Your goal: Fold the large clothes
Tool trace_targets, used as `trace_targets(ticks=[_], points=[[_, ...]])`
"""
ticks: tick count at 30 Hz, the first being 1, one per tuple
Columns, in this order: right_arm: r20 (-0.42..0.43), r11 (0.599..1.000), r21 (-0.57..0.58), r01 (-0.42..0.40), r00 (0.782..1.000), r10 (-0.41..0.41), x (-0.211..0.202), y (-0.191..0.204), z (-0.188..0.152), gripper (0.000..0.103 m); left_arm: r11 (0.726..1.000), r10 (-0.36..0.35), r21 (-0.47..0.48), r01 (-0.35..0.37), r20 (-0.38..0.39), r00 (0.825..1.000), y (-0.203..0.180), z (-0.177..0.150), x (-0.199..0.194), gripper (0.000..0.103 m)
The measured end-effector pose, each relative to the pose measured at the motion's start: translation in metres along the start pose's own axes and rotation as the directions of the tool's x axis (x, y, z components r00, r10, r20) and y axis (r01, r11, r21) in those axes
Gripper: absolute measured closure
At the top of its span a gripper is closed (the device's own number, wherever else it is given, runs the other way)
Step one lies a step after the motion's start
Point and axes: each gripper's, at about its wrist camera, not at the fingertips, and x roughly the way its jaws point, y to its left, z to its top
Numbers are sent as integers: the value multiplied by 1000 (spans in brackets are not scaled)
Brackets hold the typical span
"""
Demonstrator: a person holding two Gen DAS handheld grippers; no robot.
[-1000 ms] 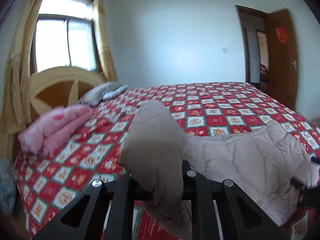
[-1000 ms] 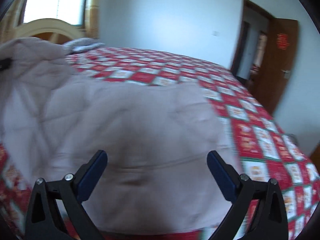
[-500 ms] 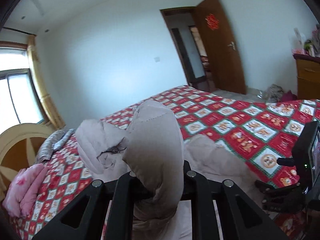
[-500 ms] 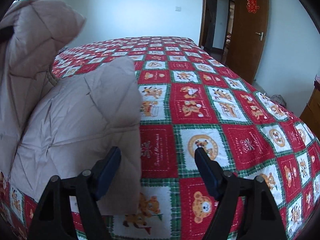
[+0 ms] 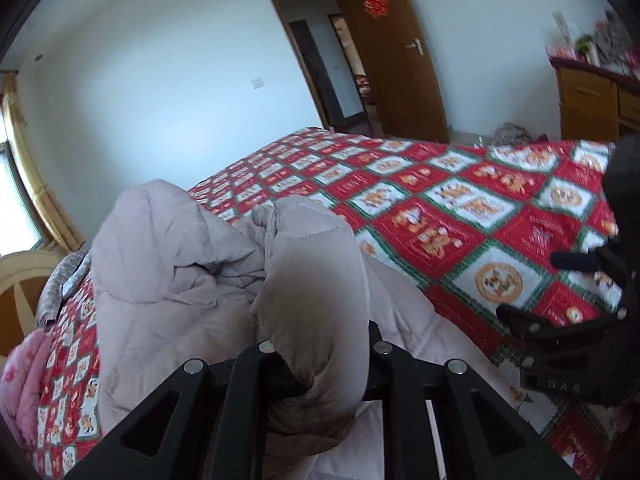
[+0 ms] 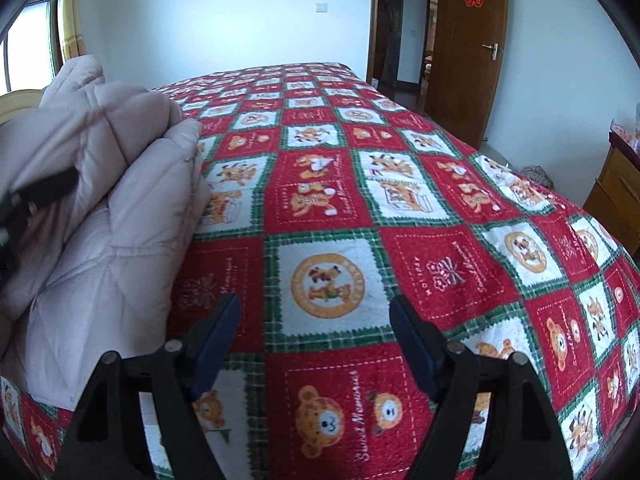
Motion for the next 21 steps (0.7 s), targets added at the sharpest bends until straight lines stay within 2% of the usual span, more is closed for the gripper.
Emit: trace_targets(ticks=[5, 9, 14, 16, 17, 18, 19, 20, 21], points=[[-15, 1000, 17, 19, 1000, -19, 8, -8, -5, 24, 998, 2, 61, -3, 9, 1000, -14, -8, 10, 89], [-30, 1000, 21, 22, 999, -22, 16, -9, -9, 24, 997, -28, 77, 26, 20, 999, -13, -12, 10, 88], [-42, 1000, 15, 15, 999, -14, 21, -5, -13, 24, 997, 0, 83, -2, 29, 1000, -11, -9, 0, 78], [-44, 1000, 11, 16, 999, -15, 22, -4, -15, 24, 999, 12, 43, -16, 82, 997, -4, 0, -23, 67], [-45, 1000, 10, 17, 999, -17, 22, -4, -15, 24, 1000, 9, 12, -11, 134, 991, 3, 6, -42, 53], [-48, 1000, 10, 16, 999, -15, 23, -4, -16, 24, 1000, 21, -17, -18, 197, 980, 11, 11, -61, 29], [-49, 1000, 11, 16, 999, -15, 24, -5, -15, 24, 998, 47, -49, -36, 258, 965, 20, 14, -78, 5], [-48, 1000, 12, 17, 999, -16, 24, -5, -16, 24, 990, 118, -109, -86, 342, 932, 38, 17, -98, 1], [-47, 1000, 12, 16, 999, -16, 24, -5, -15, 24, 976, 197, -163, -144, 383, 903, 55, 19, -109, 1]])
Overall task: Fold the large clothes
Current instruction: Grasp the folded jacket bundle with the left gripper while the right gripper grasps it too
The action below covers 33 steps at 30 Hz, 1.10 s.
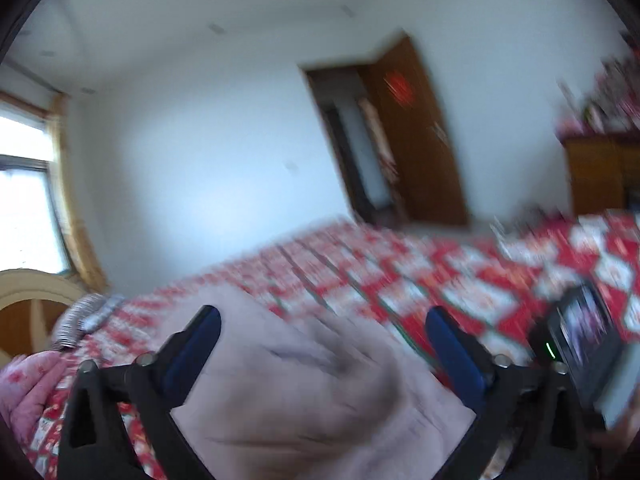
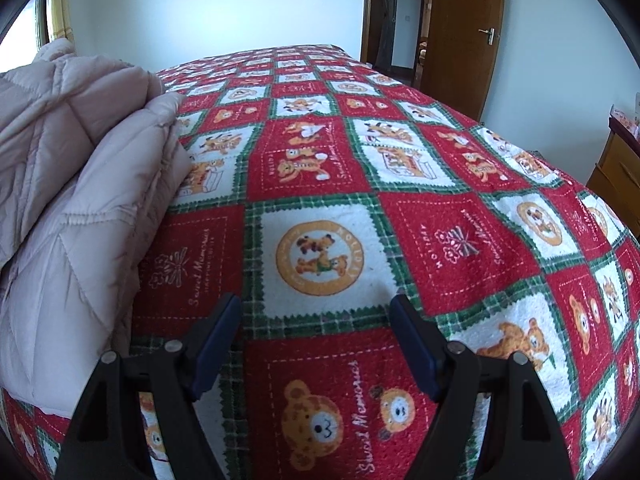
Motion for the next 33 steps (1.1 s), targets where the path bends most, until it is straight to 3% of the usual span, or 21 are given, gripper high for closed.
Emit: trace_targets(ticks=[2, 3, 4, 6, 7, 10, 12, 15, 17, 19, 22, 26, 29, 31, 33], points=[[4, 1000, 1, -2, 1000, 2, 0, 1, 1, 24, 990, 134, -40, -134, -6, 991, 35, 7, 11, 1], [8, 1000, 0, -3, 1000, 3, -1, 2, 2, 24, 970, 228, -69, -232, -50, 972, 61, 3, 27, 1], [12, 1000, -3, -5, 1000, 5, -3, 3, 3, 24, 950, 295, -80, -302, -95, 951, 79, -4, 41, 1], [25, 1000, -7, -6, 1000, 7, -6, 6, 4, 24, 884, 411, -121, -452, -261, 873, 128, -33, 83, 1], [31, 1000, -6, -8, 999, 8, -8, 6, 5, 24, 875, 391, -158, -458, -329, 860, 144, -47, 97, 1], [52, 1000, -2, -15, 999, 15, -13, 7, 10, 24, 890, 235, -232, -391, -500, 833, 163, -91, 139, 1], [71, 1000, 5, -17, 997, 17, -18, 7, 17, 24, 910, 164, -259, -322, -488, 857, 151, -97, 145, 1], [128, 999, 39, -23, 992, 18, -32, 2, 34, 24, 960, 59, -222, -168, -427, 902, 113, -83, 147, 1], [176, 996, 80, -43, 984, 28, -45, -3, 50, 24, 986, 13, -148, -81, -412, 911, 74, -75, 151, 1], [225, 993, 109, -55, 974, 29, -57, -6, 65, 24, 995, -1, -92, -39, -398, 917, 49, -70, 149, 1], [252, 989, 104, -101, 965, 72, -65, 1, 86, 24, 997, -28, -79, -3, -387, 922, 24, -67, 149, 1], [234, 995, 32, -93, 969, 84, -59, 32, 107, 36, 1000, -3, -27, -7, -375, 927, -1, -65, 153, 1], [225, 992, 15, -129, 967, 123, -53, 55, 124, 36, 1000, 4, -4, -6, -370, 929, -4, -66, 152, 1], [197, 988, 19, -153, 969, 146, -42, 65, 133, 42, 1000, 14, -9, -19, -349, 937, 6, -64, 147, 1], [157, 992, 3, -122, 980, 120, -26, 73, 138, 51, 994, 61, -67, -88, -323, 944, 28, -57, 138, 1]])
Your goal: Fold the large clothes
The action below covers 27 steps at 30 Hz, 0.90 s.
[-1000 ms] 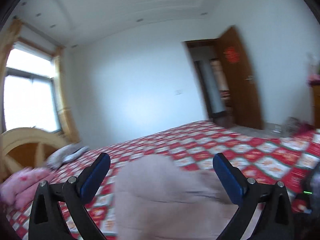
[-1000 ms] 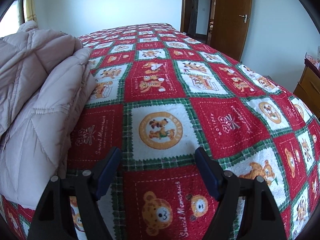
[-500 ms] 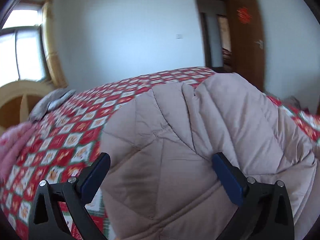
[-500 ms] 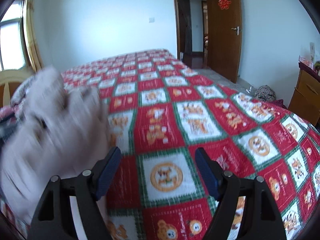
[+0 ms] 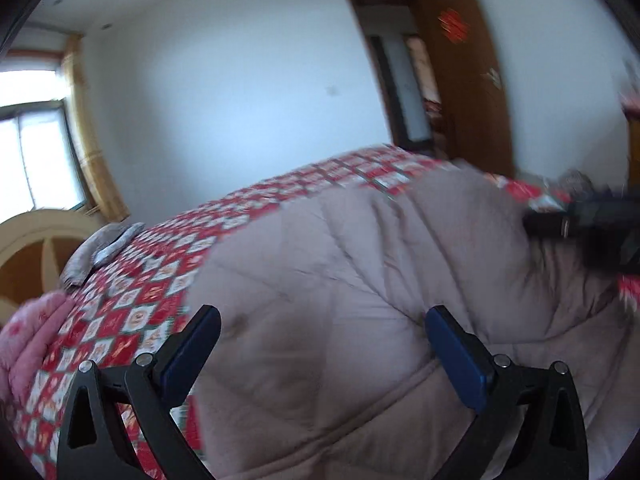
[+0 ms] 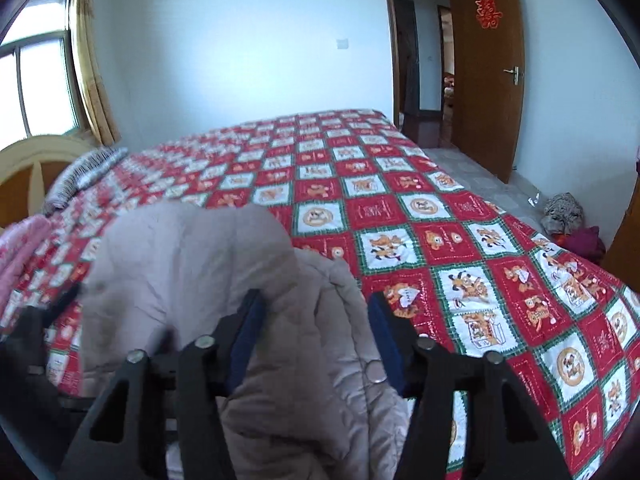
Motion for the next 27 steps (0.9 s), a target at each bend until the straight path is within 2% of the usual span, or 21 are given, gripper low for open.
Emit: trace_targets(ticks=[2, 4, 6, 8, 9, 11, 17, 20, 27], points=[[-70, 1000, -10, 9, 998, -9, 19, -1, -5, 51, 992, 56, -111, -54, 10, 998, 32, 6, -1, 1], [-118, 999, -33, 23, 993, -26, 33, 0, -17, 51, 979, 91, -184, -93, -20, 996, 56, 11, 12, 1], [-132, 999, -31, 33, 991, -37, 42, -4, -28, 51, 979, 85, -175, -100, -90, 992, 65, 13, 38, 1], [-139, 1000, -13, 26, 990, -28, 47, -8, -34, 51, 991, 68, -98, -89, -194, 979, 56, 8, 70, 1], [-142, 1000, -2, 21, 990, -21, 49, -10, -36, 51, 994, 70, -69, -86, -212, 975, 49, 4, 78, 1], [-148, 1000, 7, 19, 989, -18, 52, -13, -37, 51, 995, 82, -45, -94, -225, 971, 39, -2, 84, 1], [-179, 999, 53, 4, 984, 5, 70, -22, -45, 40, 991, 24, -120, -58, -265, 964, 38, -18, 98, 1], [-187, 998, 67, -6, 982, 18, 74, -23, -48, 39, 989, -2, -145, -39, -276, 961, 38, -23, 103, 1], [-188, 998, 55, 4, 982, 7, 77, -19, -55, 38, 990, -1, -137, -40, -287, 958, 34, -27, 108, 1]])
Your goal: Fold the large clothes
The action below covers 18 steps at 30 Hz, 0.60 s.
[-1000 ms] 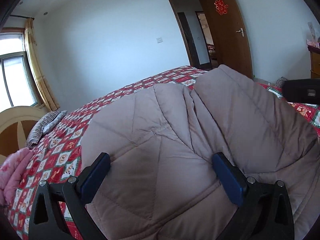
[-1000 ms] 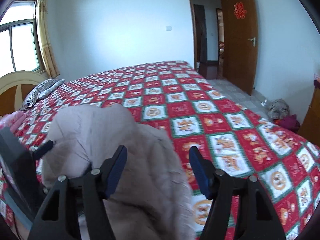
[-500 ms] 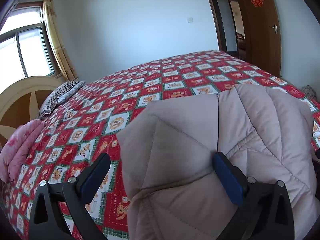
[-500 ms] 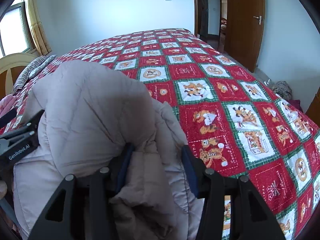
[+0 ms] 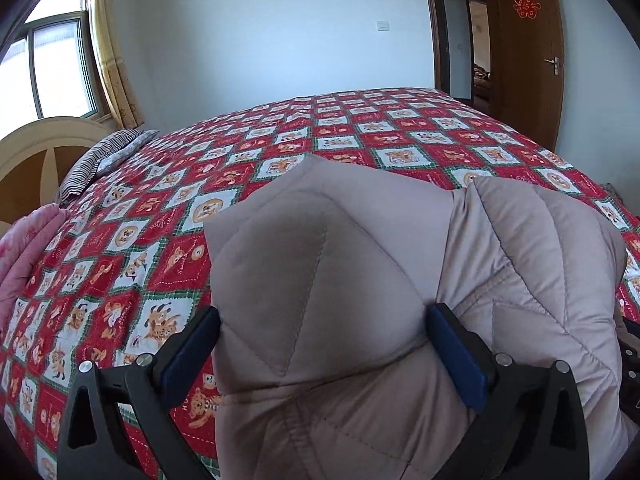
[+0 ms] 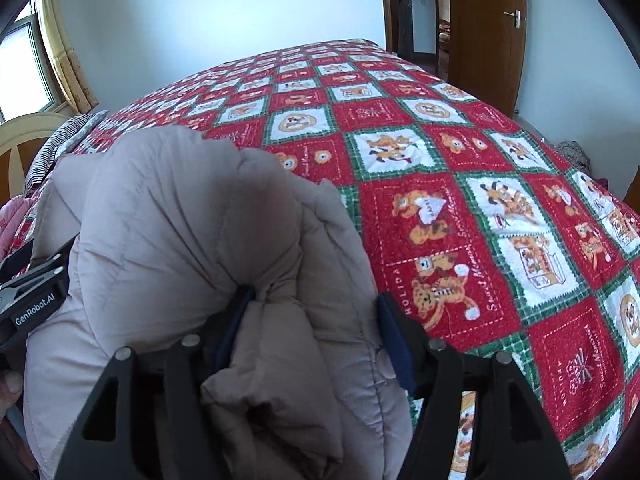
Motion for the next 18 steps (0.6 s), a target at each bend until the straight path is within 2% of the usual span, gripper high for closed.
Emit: trace_targets(ticks=[18], points=[[6, 1000, -7, 19, 1000, -19, 5, 3, -5, 37, 1000, -22, -15, 22, -20, 1000, 2, -6, 9, 1]])
